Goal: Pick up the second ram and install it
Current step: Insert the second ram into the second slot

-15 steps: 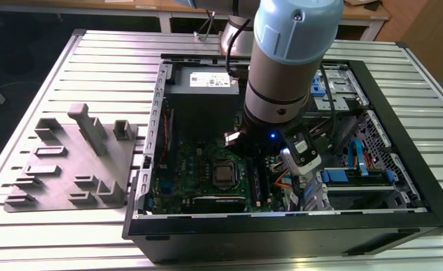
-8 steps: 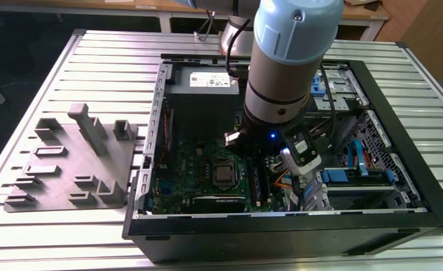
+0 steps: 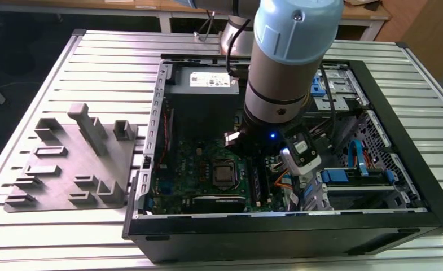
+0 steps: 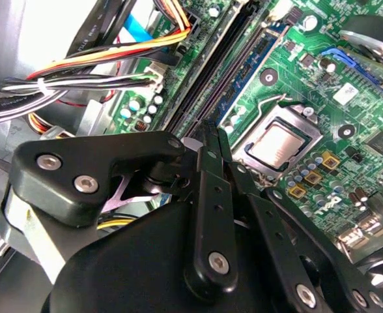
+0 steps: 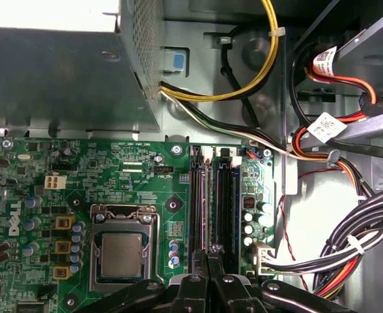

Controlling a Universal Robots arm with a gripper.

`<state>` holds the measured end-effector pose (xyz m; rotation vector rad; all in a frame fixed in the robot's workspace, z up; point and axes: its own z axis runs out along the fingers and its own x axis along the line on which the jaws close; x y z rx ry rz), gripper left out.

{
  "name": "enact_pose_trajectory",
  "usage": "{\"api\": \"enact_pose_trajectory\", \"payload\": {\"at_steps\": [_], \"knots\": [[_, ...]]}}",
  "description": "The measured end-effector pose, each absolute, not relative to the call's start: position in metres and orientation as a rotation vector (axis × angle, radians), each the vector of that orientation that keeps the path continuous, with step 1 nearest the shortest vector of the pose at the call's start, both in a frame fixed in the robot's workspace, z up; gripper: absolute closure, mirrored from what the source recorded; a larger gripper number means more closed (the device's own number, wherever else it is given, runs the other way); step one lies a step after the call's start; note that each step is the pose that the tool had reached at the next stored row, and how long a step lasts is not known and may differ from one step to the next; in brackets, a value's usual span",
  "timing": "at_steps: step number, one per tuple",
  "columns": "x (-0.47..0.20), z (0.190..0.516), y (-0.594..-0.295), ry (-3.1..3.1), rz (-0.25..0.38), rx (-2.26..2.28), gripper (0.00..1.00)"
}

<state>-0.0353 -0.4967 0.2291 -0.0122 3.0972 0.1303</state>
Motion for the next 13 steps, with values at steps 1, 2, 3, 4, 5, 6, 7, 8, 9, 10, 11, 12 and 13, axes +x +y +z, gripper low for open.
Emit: {"api": "enact_pose_trajectory", "payload": {"at_steps": [1, 2, 3, 4, 5, 6, 7, 8, 9, 10, 11, 12, 13], "knots": [[-0.0353, 0.2291, -0.4967, 3.097, 0.13, -0.004, 0.92], [-0.0353, 0.2291, -0.4967, 3.097, 0.13, 0.004, 0.92], [-0.0353, 0.229, -0.4967, 3.097, 0.13, 0.011, 0.92], [-0.0353, 0.229, -0.4967, 3.096, 0.13, 0.018, 0.92], [-0.0353, 0.229, -0.4967, 3.096, 0.13, 0.025, 0.92], [-0.0353, 0.229, -0.4967, 3.096, 0.129, 0.029, 0.92], [-0.0353, 0.2289, -0.4967, 3.096, 0.129, 0.029, 0.92], [-0.0353, 0.2289, -0.4967, 3.096, 0.129, 0.03, 0.92], [-0.0353, 0.2289, -0.4967, 3.096, 0.13, 0.03, 0.92], [-0.0353, 0.2288, -0.4967, 3.096, 0.13, 0.03, 0.92], [-0.0353, 0.2285, -0.4967, 3.096, 0.13, 0.03, 0.92], [-0.0353, 0.2282, -0.4967, 3.096, 0.13, 0.031, 0.92], [-0.0353, 0.2279, -0.4967, 3.096, 0.129, 0.031, 0.92]]}}
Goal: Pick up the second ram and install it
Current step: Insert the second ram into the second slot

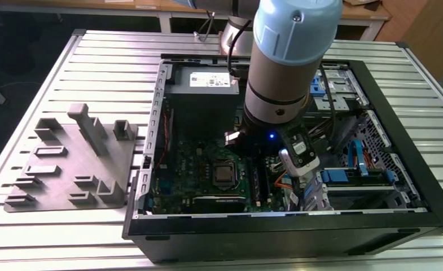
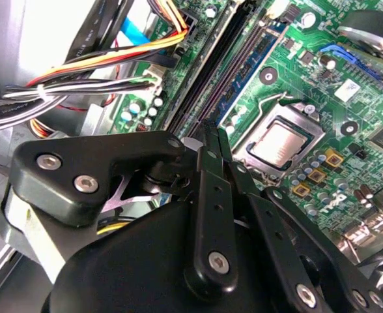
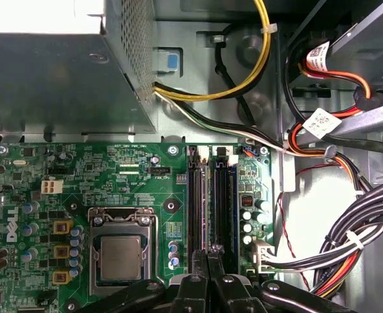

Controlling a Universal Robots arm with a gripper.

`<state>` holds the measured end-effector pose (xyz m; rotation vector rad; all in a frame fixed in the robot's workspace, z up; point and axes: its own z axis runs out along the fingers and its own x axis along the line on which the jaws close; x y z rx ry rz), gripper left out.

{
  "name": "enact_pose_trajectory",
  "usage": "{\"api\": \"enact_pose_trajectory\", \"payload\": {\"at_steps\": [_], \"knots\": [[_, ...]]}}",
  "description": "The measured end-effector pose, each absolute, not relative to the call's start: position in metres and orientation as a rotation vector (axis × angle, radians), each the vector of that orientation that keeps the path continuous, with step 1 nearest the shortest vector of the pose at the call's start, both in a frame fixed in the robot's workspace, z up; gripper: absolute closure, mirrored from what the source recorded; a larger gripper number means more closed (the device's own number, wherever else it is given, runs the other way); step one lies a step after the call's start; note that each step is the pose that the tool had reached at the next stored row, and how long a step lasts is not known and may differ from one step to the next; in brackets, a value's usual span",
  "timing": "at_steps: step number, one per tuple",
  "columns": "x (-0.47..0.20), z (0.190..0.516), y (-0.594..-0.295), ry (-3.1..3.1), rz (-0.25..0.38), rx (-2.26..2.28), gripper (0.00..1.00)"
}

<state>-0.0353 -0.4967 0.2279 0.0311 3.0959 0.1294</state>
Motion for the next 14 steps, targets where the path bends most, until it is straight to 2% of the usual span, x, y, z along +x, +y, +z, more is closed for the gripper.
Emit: {"api": "enact_pose_trajectory", "payload": {"at_steps": [14], "knots": [[-0.0351, 0.2287, -0.4962, 3.096, 0.129, 0.031, 0.92]]}}
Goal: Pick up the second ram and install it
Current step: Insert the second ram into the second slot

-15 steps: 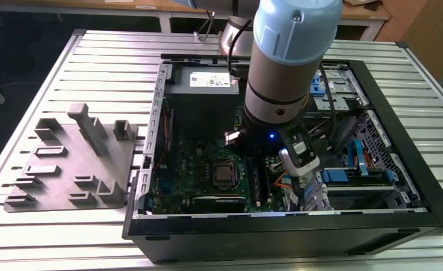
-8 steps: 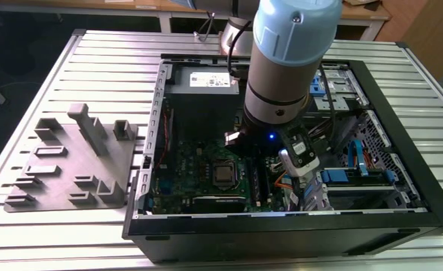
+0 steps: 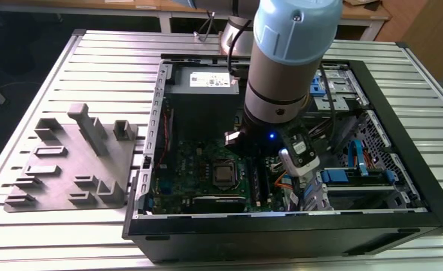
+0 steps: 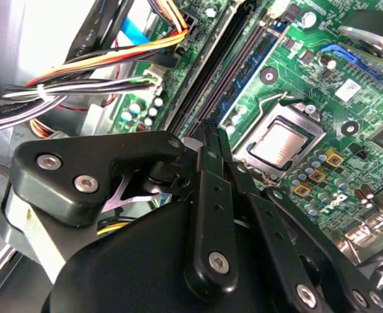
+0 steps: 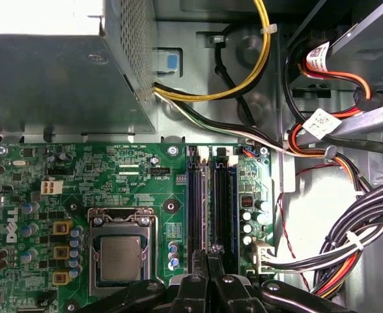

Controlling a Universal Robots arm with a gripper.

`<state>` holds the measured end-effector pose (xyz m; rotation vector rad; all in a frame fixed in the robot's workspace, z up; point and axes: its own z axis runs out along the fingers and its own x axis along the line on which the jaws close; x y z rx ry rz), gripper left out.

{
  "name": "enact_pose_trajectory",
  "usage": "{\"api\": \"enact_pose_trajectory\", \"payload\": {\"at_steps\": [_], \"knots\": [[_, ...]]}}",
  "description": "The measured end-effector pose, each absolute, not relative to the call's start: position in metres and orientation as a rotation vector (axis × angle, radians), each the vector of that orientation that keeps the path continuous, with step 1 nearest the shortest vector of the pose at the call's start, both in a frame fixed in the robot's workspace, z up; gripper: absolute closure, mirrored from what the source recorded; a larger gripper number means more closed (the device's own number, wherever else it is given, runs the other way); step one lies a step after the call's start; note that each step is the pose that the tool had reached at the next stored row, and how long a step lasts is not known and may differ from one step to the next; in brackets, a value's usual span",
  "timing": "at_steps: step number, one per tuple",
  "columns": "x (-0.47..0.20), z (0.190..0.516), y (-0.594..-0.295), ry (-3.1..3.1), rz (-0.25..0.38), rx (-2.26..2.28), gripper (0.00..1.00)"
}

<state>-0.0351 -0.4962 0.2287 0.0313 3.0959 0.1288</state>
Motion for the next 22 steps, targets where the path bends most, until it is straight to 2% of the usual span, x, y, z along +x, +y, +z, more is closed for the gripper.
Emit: {"api": "enact_pose_trajectory", "payload": {"at_steps": [22], "knots": [[-0.0334, 0.2272, -0.4948, 3.096, 0.116, 0.032, 0.92]]}}
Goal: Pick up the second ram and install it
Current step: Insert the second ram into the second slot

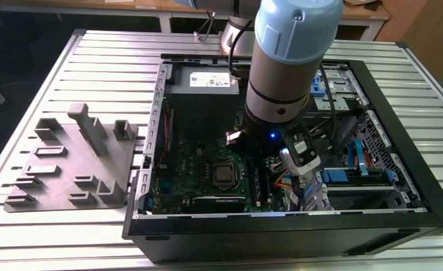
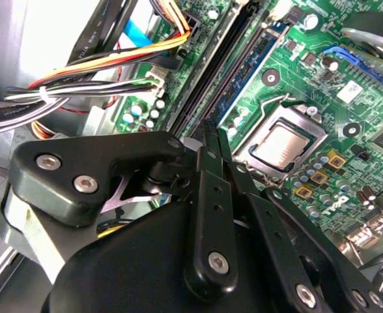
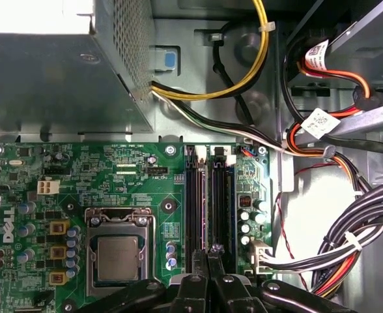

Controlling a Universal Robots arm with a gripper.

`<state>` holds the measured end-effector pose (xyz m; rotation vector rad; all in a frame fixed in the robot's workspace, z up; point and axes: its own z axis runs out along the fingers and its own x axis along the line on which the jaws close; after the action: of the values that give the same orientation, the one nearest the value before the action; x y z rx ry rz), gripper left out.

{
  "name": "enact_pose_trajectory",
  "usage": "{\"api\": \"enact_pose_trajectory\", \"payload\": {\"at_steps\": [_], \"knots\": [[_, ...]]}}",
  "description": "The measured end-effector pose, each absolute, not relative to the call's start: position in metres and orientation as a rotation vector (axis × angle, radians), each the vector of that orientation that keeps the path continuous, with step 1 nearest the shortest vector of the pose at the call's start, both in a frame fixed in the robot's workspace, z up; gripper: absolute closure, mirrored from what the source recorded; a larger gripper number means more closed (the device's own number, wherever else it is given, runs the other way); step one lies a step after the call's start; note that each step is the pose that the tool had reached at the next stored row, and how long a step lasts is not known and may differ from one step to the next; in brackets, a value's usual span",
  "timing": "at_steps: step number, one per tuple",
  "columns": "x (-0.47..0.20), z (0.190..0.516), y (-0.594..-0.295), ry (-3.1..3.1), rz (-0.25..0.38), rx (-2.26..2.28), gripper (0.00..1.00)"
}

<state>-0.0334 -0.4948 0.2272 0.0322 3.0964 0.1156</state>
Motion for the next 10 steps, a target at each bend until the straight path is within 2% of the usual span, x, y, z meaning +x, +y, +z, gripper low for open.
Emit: {"api": "enact_pose_trajectory", "payload": {"at_steps": [10], "knots": [[-0.0334, 0.2254, -0.4948, 3.096, 0.117, 0.033, 0.92]]}}
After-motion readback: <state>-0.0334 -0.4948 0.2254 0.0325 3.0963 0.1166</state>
